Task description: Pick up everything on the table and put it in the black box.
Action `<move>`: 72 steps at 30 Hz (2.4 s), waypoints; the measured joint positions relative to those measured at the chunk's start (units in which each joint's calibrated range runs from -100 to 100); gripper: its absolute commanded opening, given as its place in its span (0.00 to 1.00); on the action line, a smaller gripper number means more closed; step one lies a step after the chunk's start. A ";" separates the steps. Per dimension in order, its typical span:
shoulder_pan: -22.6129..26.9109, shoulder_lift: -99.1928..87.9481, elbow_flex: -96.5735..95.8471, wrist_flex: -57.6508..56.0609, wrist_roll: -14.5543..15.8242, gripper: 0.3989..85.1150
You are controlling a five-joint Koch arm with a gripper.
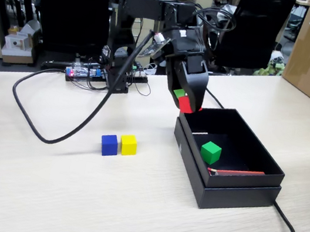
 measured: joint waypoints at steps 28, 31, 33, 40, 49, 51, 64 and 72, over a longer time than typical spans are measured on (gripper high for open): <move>3.13 22.39 1.83 0.08 2.54 0.46; 2.74 20.32 1.55 0.15 2.54 0.46; 2.05 16.05 1.19 0.08 2.59 0.46; -2.69 -2.20 0.82 0.00 2.30 0.49; -13.63 -17.22 -21.09 0.00 -3.08 0.57; -15.09 -17.86 -23.09 0.00 -3.71 0.57; -17.73 -3.75 -24.55 0.00 -5.23 0.56; -18.17 6.73 -20.90 0.08 -6.01 0.55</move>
